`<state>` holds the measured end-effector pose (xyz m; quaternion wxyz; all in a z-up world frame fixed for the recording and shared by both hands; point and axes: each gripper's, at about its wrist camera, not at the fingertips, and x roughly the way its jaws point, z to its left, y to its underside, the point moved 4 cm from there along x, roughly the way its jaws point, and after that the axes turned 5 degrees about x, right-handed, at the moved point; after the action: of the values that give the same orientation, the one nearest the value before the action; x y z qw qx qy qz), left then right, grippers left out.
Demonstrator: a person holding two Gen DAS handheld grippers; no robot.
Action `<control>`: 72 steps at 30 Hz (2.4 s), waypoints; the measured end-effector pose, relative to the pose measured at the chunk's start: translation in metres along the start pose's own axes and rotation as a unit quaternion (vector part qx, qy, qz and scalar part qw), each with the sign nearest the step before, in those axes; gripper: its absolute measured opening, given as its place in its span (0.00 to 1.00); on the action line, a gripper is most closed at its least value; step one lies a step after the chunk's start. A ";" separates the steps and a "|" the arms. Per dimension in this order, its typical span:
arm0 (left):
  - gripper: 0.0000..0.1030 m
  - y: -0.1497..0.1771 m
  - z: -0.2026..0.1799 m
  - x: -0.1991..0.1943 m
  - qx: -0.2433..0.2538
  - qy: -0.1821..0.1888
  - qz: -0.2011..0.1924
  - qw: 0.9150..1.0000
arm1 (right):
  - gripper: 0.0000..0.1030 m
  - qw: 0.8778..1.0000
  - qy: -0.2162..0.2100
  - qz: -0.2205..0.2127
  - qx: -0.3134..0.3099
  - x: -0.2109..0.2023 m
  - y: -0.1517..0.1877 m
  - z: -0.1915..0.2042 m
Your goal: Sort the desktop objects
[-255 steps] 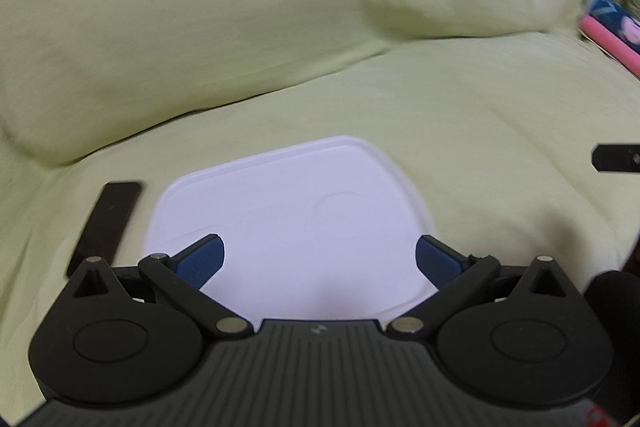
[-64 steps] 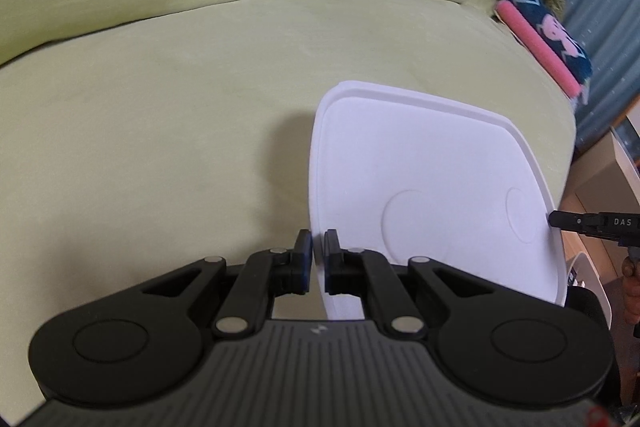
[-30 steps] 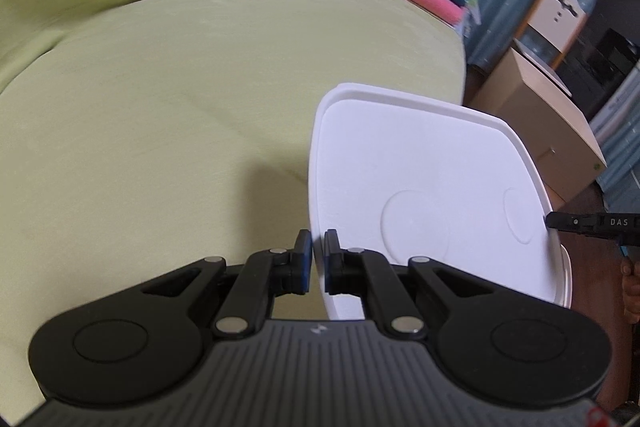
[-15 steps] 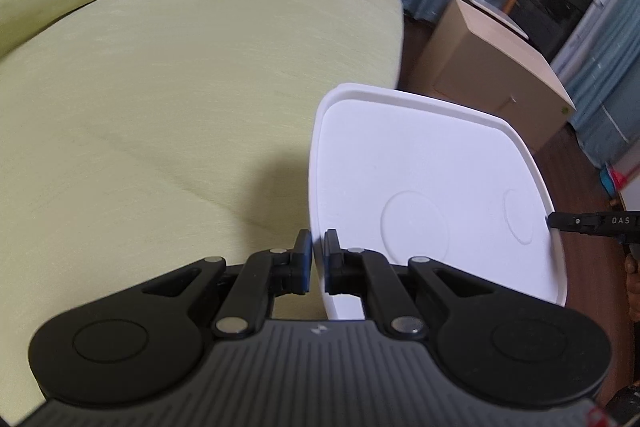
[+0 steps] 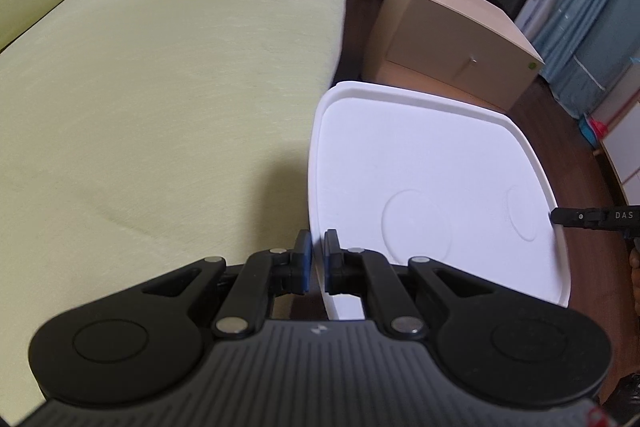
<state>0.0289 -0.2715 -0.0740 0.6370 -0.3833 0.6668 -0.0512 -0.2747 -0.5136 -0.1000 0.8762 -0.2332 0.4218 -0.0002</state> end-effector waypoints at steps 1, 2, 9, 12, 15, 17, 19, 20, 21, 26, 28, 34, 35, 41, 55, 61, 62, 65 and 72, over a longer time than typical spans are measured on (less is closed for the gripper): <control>0.03 -0.002 -0.003 0.002 0.004 0.002 0.001 1.000 | 0.05 1.000 0.002 -0.002 0.004 -0.002 0.000 -0.004; 0.03 -0.005 -0.006 0.005 0.008 0.003 0.003 1.000 | 0.05 1.000 0.003 -0.003 0.007 -0.004 0.001 -0.008; 0.03 -0.016 -0.027 0.020 0.033 0.015 0.014 0.999 | 0.05 0.999 0.016 -0.013 0.030 -0.015 0.000 -0.035; 0.03 -0.018 -0.036 0.027 0.044 0.020 0.020 0.999 | 0.05 0.999 0.022 -0.016 0.039 -0.019 0.001 -0.046; 0.03 -0.022 -0.047 0.036 0.055 0.025 0.024 0.998 | 0.05 0.998 0.028 -0.019 0.048 -0.024 0.003 -0.058; 0.03 -0.025 -0.055 0.042 0.063 0.028 0.027 0.997 | 0.05 0.998 0.034 -0.022 0.054 -0.026 0.003 -0.066; 0.03 -0.028 -0.061 0.049 0.071 0.031 0.030 0.997 | 0.05 0.997 0.039 -0.024 0.060 -0.029 0.003 -0.074; 0.03 -0.029 -0.064 0.051 0.074 0.031 0.031 0.996 | 0.05 0.997 0.042 -0.025 0.062 -0.031 0.003 -0.078; 0.03 -0.030 -0.067 0.053 0.078 0.032 0.032 0.996 | 0.05 0.997 0.045 -0.027 0.064 -0.032 0.003 -0.081; 0.03 -0.035 -0.078 0.066 0.087 0.036 0.037 0.995 | 0.05 0.995 0.057 -0.032 0.073 -0.036 0.004 -0.096; 0.03 -0.036 -0.082 0.071 0.090 0.039 0.040 0.994 | 0.05 0.995 0.060 -0.033 0.078 -0.037 0.005 -0.101; 0.03 -0.039 -0.093 0.083 0.097 0.045 0.050 0.993 | 0.05 0.993 0.067 -0.032 0.089 -0.039 0.007 -0.115; 0.03 -0.039 -0.094 0.085 0.098 0.046 0.052 0.993 | 0.05 0.993 0.068 -0.032 0.091 -0.039 0.008 -0.117; 0.03 -0.040 -0.098 0.094 0.107 0.049 0.061 0.991 | 0.05 0.992 0.075 -0.029 0.100 -0.037 0.010 -0.130; 0.03 -0.046 -0.120 0.130 0.125 0.051 0.078 0.988 | 0.05 0.988 0.096 -0.023 0.116 -0.029 0.006 -0.158; 0.03 -0.044 -0.128 0.147 0.134 0.050 0.091 0.986 | 0.05 0.987 0.106 -0.019 0.121 -0.022 0.006 -0.170; 0.03 -0.043 -0.129 0.150 0.134 0.050 0.092 0.985 | 0.05 0.987 0.107 -0.018 0.121 -0.022 0.005 -0.171; 0.03 -0.042 -0.132 0.157 0.136 0.052 0.096 0.985 | 0.05 0.986 0.113 -0.017 0.121 -0.020 0.004 -0.175; 0.04 -0.043 -0.139 0.174 0.141 0.054 0.105 0.983 | 0.05 0.984 0.125 -0.011 0.126 -0.013 0.002 -0.189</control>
<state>-0.0573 -0.4604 -0.1652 0.6493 -0.2137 0.7232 -0.0983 -0.4229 -0.5865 -0.1921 0.8391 -0.1236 0.5216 -0.0924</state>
